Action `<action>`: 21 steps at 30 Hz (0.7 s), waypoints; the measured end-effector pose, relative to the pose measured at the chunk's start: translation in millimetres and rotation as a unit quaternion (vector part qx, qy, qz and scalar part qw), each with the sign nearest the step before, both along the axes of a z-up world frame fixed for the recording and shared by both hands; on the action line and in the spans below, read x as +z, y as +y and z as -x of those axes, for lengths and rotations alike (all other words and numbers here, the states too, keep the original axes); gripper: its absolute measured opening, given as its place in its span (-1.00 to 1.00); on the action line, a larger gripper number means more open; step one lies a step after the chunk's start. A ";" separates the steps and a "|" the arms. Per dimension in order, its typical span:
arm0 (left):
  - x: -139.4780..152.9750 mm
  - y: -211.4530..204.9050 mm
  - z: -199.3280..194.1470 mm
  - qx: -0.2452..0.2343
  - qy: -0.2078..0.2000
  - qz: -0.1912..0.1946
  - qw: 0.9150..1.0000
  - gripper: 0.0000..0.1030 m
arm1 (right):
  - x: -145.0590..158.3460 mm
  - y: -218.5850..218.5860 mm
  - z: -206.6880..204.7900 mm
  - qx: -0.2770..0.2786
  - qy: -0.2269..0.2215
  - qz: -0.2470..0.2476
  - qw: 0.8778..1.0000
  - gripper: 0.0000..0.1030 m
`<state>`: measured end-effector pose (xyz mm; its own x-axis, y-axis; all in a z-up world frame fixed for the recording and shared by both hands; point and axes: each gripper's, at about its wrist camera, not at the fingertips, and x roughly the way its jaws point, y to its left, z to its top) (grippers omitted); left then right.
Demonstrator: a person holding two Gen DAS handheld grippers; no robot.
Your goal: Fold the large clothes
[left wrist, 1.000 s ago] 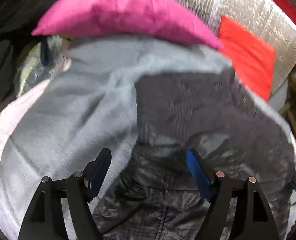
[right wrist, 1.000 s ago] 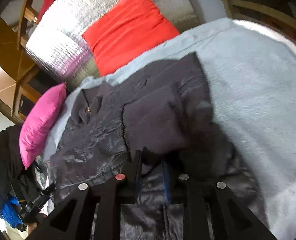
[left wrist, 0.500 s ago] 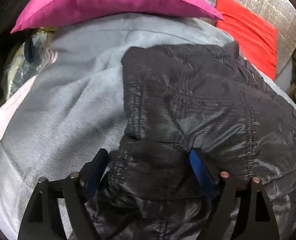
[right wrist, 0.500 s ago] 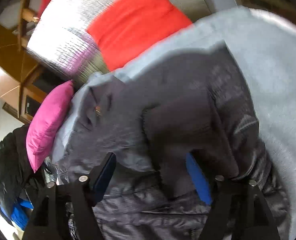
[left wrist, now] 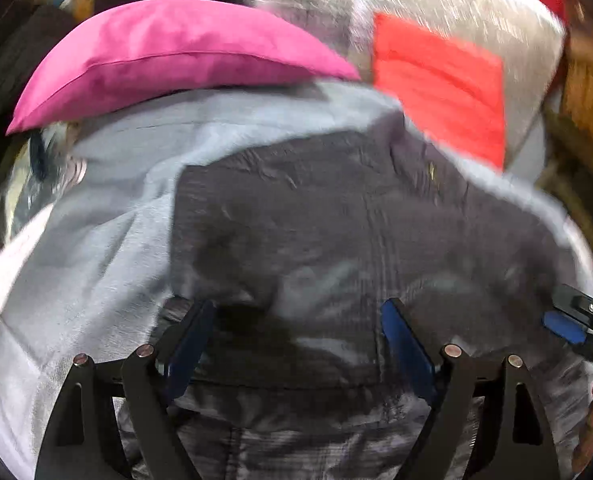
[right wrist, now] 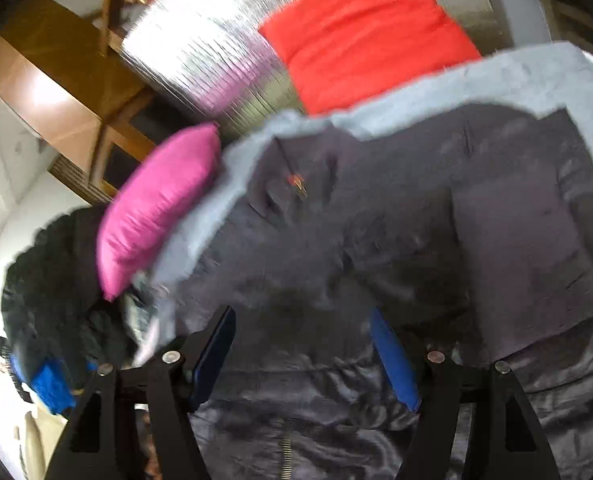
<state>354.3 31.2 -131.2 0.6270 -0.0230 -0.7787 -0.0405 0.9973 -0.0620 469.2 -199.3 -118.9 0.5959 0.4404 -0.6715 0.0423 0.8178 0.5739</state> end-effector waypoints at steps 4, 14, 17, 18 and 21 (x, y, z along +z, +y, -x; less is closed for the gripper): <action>-12.1 -17.4 -3.3 -0.009 0.007 -0.048 0.999 0.69 | -20.2 -10.2 -0.1 -0.025 0.031 -0.014 0.999 0.42; -7.1 34.9 2.8 0.028 0.023 0.023 0.999 0.68 | -18.7 -34.8 -16.3 -0.050 0.020 -0.022 0.998 0.50; -16.9 64.7 0.5 0.080 0.040 0.018 0.996 0.68 | -0.7 -31.3 -2.5 -0.051 0.001 -0.032 0.998 0.50; -18.9 72.2 0.6 0.086 0.044 0.037 0.995 0.68 | 5.7 -31.5 3.8 -0.045 -0.005 -0.036 0.998 0.50; -13.1 83.4 10.0 0.104 0.035 0.068 0.992 0.68 | 19.5 -28.9 20.0 -0.031 -0.030 -0.031 0.999 0.50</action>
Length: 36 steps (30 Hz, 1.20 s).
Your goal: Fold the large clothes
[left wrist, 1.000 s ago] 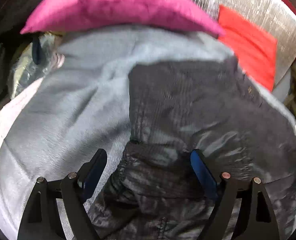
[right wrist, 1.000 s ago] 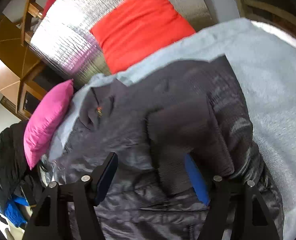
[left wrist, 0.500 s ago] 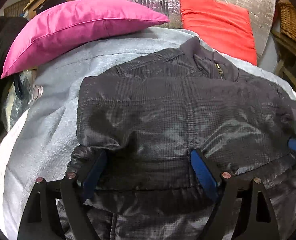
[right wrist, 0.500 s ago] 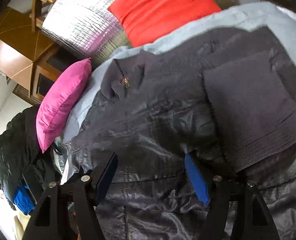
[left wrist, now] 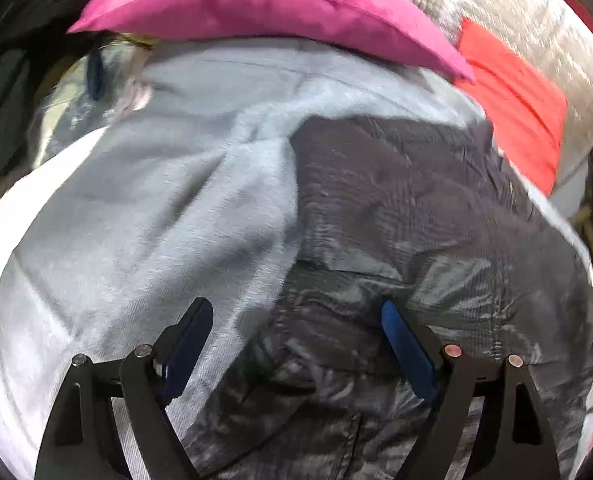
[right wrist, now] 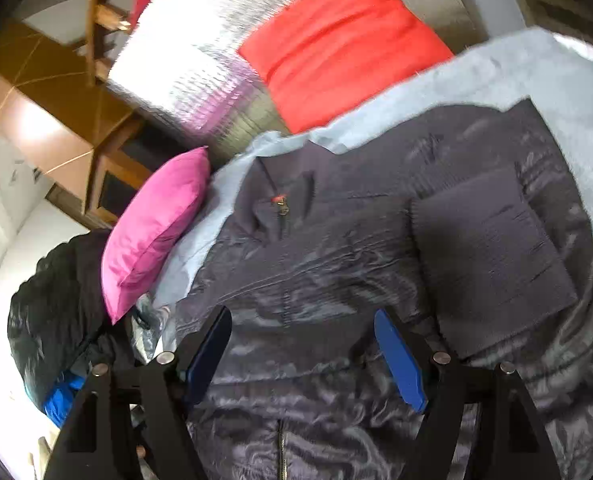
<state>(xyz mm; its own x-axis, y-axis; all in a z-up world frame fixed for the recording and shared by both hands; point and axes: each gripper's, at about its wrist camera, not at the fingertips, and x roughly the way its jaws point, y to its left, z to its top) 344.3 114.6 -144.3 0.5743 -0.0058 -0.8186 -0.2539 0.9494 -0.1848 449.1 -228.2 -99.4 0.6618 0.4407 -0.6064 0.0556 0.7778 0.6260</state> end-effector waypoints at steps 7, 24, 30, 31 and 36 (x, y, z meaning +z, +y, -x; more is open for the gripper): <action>31.7 -40.2 20.9 -0.060 -0.064 -0.053 0.995 0.68 | -29.4 -4.8 4.5 0.003 0.050 0.010 0.999 0.50; 36.0 -26.9 60.5 -0.075 -0.042 -0.099 0.991 0.70 | 14.0 -16.3 61.5 0.018 -0.003 0.070 0.997 0.51; 41.0 -23.3 114.3 -0.074 -0.038 -0.082 0.993 0.70 | 22.6 -38.4 151.5 -0.001 -0.002 0.135 0.991 0.51; 42.5 -23.9 124.8 -0.074 -0.037 -0.079 0.993 0.70 | 22.3 -41.2 165.7 -0.004 0.003 0.142 0.990 0.51; 50.9 -21.8 177.3 -0.075 -0.048 -0.075 0.993 0.70 | 18.2 -49.7 242.1 -0.026 0.014 0.163 0.986 0.51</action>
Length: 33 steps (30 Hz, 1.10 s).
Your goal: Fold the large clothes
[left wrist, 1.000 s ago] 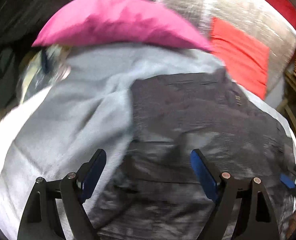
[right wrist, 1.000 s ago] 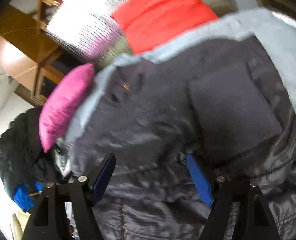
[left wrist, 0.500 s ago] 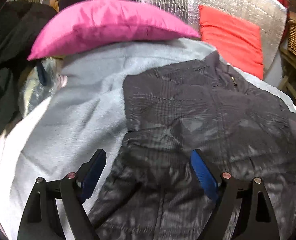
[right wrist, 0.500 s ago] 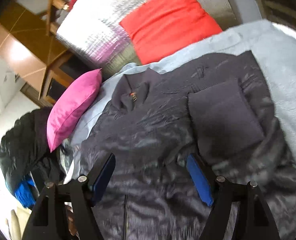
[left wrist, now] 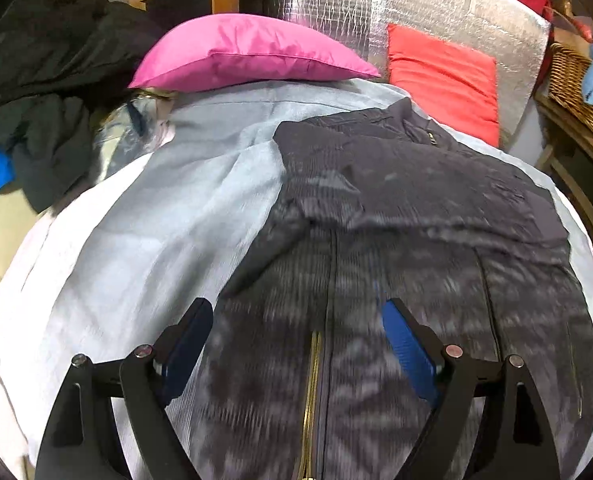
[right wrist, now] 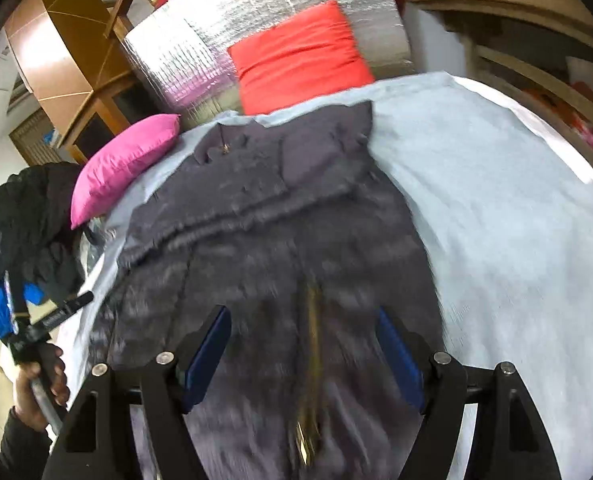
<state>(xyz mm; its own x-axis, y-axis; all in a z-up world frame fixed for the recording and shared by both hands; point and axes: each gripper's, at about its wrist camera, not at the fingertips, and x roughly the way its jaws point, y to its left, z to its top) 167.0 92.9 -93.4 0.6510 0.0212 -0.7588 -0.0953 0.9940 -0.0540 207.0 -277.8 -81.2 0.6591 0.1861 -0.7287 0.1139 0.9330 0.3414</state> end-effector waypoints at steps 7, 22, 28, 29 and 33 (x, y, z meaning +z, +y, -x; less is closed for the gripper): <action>-5.4 15.9 77.6 -0.008 0.010 0.015 1.000 0.70 | -14.8 -9.9 65.7 -0.036 0.017 -0.015 0.999 0.51; -46.6 65.3 147.0 0.024 0.056 0.076 0.995 0.70 | -50.7 -45.8 117.6 -0.071 0.038 -0.112 0.990 0.51; -50.7 56.9 143.6 0.031 0.069 0.049 0.996 0.70 | -56.2 -40.2 120.1 -0.055 0.040 -0.125 0.990 0.51; -50.8 55.5 143.9 0.032 0.070 0.046 0.996 0.70 | -58.4 -38.4 119.8 -0.051 0.041 -0.125 0.990 0.51; -50.6 53.0 147.0 0.032 0.067 0.038 0.996 0.70 | -67.3 -31.3 120.0 -0.036 0.040 -0.118 0.992 0.51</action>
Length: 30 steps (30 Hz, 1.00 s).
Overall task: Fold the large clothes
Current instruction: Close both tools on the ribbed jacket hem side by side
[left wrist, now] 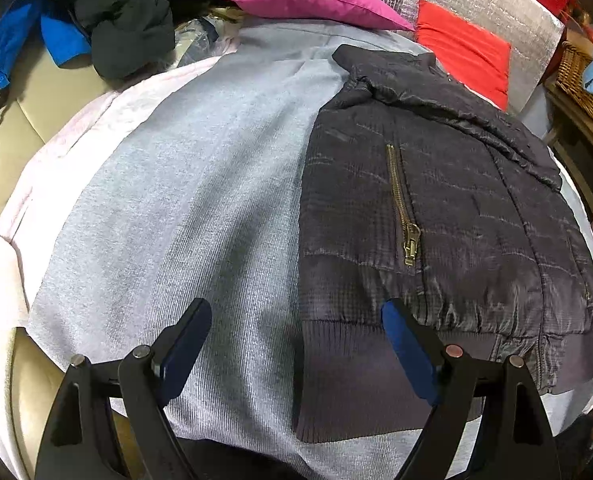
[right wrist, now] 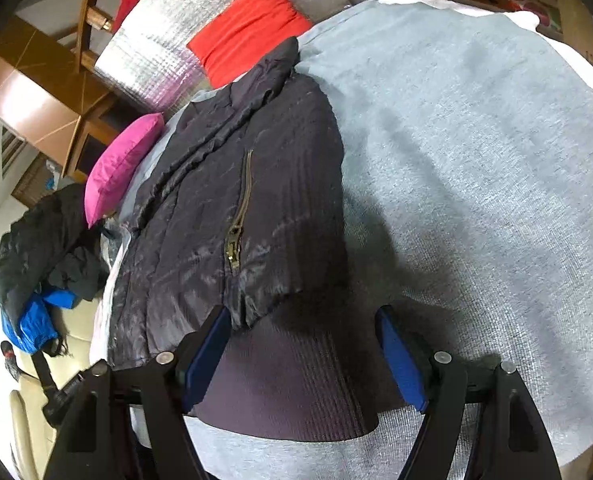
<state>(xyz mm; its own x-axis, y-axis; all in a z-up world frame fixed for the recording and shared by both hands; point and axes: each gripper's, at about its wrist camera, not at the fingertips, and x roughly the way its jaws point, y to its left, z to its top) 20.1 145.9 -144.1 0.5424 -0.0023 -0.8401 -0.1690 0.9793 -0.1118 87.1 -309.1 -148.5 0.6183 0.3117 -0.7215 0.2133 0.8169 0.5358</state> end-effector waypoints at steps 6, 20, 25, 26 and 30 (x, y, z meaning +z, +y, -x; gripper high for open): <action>-1.2 -2.6 -1.8 -0.006 0.003 -0.005 1.000 0.70 | 1.0 3.0 1.1 0.008 -0.012 -0.013 1.000 0.51; -10.8 -3.2 -1.7 -0.009 0.019 -0.001 1.000 0.70 | -0.5 8.6 3.1 0.027 -0.027 -0.019 0.999 0.49; -11.4 2.0 0.7 -0.012 0.021 0.016 1.000 0.70 | -0.7 9.3 0.9 0.028 -0.019 -0.011 0.999 0.29; -11.5 2.2 0.9 -0.013 0.021 0.018 1.000 0.70 | -0.6 9.2 1.0 0.026 -0.018 -0.011 0.999 0.28; -12.1 1.1 0.3 -0.012 0.023 0.019 0.999 0.70 | -0.8 6.7 2.4 0.022 -0.017 -0.016 0.999 0.26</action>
<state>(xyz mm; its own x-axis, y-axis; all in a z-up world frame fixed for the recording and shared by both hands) 19.7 147.0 -156.2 0.5017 -0.0475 -0.8637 -0.1520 0.9781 -0.1421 84.7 -302.5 -149.3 0.6279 0.3611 -0.6894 0.1589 0.8077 0.5678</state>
